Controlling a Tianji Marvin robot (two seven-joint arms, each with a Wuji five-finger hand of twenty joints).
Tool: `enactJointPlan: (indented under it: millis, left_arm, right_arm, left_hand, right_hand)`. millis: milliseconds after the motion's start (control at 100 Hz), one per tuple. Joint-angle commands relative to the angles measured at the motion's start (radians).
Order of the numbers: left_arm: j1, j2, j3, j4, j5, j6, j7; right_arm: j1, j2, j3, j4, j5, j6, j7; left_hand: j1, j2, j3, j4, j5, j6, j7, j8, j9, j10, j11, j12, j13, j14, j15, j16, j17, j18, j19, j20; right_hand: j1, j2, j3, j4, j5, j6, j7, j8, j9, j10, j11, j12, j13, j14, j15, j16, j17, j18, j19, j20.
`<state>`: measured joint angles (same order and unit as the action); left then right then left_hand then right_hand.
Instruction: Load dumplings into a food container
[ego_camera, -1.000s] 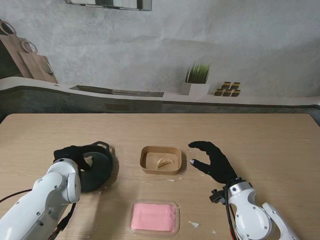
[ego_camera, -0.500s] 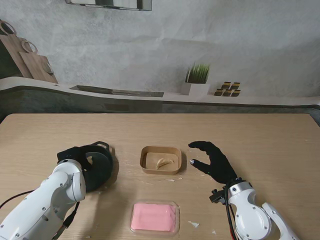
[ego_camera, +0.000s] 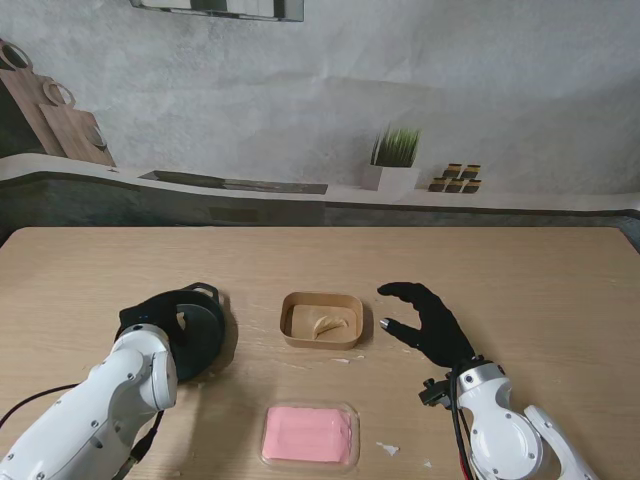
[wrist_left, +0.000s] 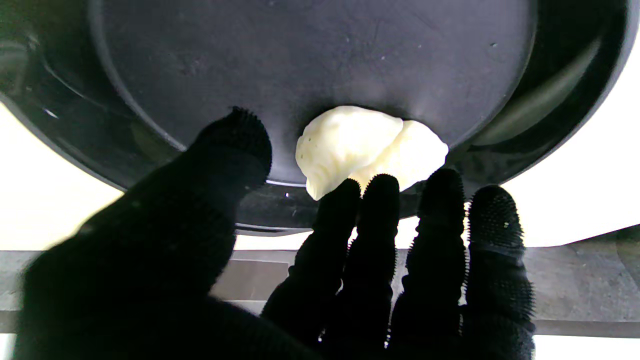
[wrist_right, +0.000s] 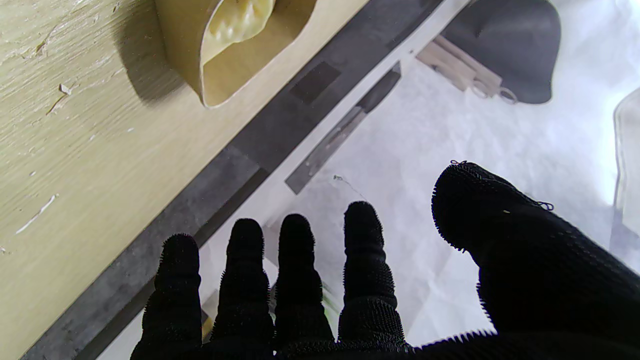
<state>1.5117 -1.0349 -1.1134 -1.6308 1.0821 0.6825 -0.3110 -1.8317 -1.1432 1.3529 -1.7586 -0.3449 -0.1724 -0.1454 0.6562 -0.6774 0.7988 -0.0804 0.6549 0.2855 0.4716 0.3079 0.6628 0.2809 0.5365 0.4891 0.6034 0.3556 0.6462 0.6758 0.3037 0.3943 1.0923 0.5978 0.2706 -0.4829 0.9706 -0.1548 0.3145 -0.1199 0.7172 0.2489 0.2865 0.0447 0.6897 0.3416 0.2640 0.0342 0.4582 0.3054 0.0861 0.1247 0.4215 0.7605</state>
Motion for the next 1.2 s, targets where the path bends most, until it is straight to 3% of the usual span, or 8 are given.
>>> enactJointPlan:
  millis: [0, 240, 630, 820, 1080, 1190]
  left_arm:
    - [-0.005, -0.003, 0.005, 0.010, -0.008, 0.007, -0.014]
    - [-0.031, 0.000, 0.038, 0.044, -0.012, 0.024, -0.021]
    - [-0.067, 0.012, 0.097, 0.091, -0.014, 0.031, -0.067]
    - [-0.071, 0.009, 0.115, 0.117, -0.011, 0.017, -0.037]
    - [-0.096, 0.007, 0.157, 0.175, 0.008, -0.013, 0.002]
    - [-0.102, 0.004, 0.172, 0.198, 0.002, -0.015, 0.039]
  right_arm:
    - [-0.008, -0.008, -0.002, -0.006, 0.001, 0.002, 0.009]
    - [-0.007, -0.008, -0.003, -0.005, 0.001, 0.006, 0.011]
    - [-0.007, -0.009, -0.003, -0.005, 0.000, 0.008, 0.009]
    - [-0.007, -0.008, -0.003, -0.005, 0.000, 0.009, 0.011]
    - [-0.007, -0.008, -0.003, -0.005, 0.001, 0.008, 0.011]
    - [-0.007, -0.008, -0.004, -0.005, 0.002, 0.008, 0.011]
  left_hand:
    - [0.016, -0.023, 0.039, 0.019, -0.012, 0.002, 0.020, 0.014, 0.002, 0.010, 0.018, 0.009, 0.007, 0.005, 0.002, 0.007, 0.007, 0.010, 0.051, -0.007]
    - [0.021, -0.015, 0.042, 0.020, -0.009, -0.001, 0.026, 0.017, 0.005, 0.009, 0.012, 0.006, 0.005, 0.007, -0.006, 0.001, 0.004, 0.016, 0.033, -0.016]
    - [0.078, -0.023, 0.076, 0.023, -0.038, -0.063, 0.119, 0.071, 0.014, -0.047, 0.066, 0.053, 0.023, -0.041, 0.071, 0.051, 0.021, -0.040, 0.088, 0.003]
    - [0.073, -0.033, 0.086, 0.019, -0.079, -0.107, 0.226, 0.161, 0.018, -0.087, 0.123, 0.114, 0.039, -0.069, 0.144, 0.106, 0.029, -0.057, 0.138, 0.026]
    - [0.072, -0.035, 0.106, 0.020, -0.024, -0.146, 0.286, 0.205, 0.114, -0.108, 0.155, 0.143, 0.146, -0.077, 0.200, 0.129, 0.109, -0.038, 0.200, 0.051]
    - [0.124, -0.063, 0.086, -0.029, 0.002, -0.172, 0.329, 0.212, 0.177, -0.117, 0.134, 0.247, 0.194, -0.080, 0.225, 0.130, 0.148, -0.030, 0.231, 0.050]
  right_hand:
    - [-0.016, 0.009, -0.003, 0.035, 0.005, -0.018, 0.004, 0.000, -0.010, 0.002, 0.018, 0.004, -0.014, -0.001, 0.008, 0.010, 0.006, -0.014, 0.005, 0.017]
    - [-0.015, 0.009, -0.003, 0.035, 0.005, -0.017, 0.004, 0.000, -0.010, 0.003, 0.018, 0.004, -0.014, 0.000, 0.008, 0.010, 0.006, -0.013, 0.005, 0.017]
    - [-0.015, 0.009, -0.002, 0.035, 0.004, -0.018, 0.005, 0.000, -0.010, 0.003, 0.020, 0.005, -0.013, 0.005, 0.011, 0.011, 0.008, -0.012, 0.006, 0.018]
    - [-0.016, 0.010, -0.003, 0.035, 0.004, -0.019, 0.005, 0.000, -0.011, 0.003, 0.020, 0.005, -0.013, 0.004, 0.011, 0.011, 0.009, -0.012, 0.006, 0.018]
    - [-0.016, 0.010, -0.003, 0.036, 0.004, -0.020, 0.005, 0.000, -0.008, 0.005, 0.020, 0.005, -0.009, 0.005, 0.013, 0.012, 0.012, -0.007, 0.008, 0.018]
    - [-0.015, 0.010, -0.003, 0.036, 0.004, -0.020, 0.005, 0.000, -0.008, 0.005, 0.020, 0.005, -0.009, 0.006, 0.012, 0.011, 0.013, -0.006, 0.007, 0.017]
